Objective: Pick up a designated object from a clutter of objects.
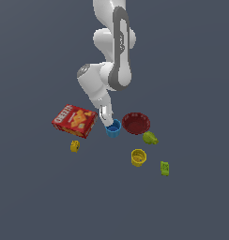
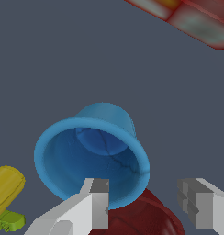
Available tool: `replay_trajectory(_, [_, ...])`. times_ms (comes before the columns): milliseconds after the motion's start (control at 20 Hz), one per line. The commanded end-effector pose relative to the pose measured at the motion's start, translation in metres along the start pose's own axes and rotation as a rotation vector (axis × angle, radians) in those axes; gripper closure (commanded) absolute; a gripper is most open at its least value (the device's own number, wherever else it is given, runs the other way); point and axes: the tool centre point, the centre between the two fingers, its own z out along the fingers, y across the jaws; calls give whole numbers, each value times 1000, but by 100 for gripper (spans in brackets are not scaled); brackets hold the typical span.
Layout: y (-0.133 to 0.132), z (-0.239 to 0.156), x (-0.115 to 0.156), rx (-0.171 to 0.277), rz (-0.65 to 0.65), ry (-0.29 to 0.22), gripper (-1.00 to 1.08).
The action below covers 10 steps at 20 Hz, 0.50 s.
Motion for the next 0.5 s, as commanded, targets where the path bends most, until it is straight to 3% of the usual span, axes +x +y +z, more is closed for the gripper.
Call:
replay_trajectory(0, [3,1,2,2,19,2,-20])
replay_trajectory(450, [3,10,1,1,16,2,-20])
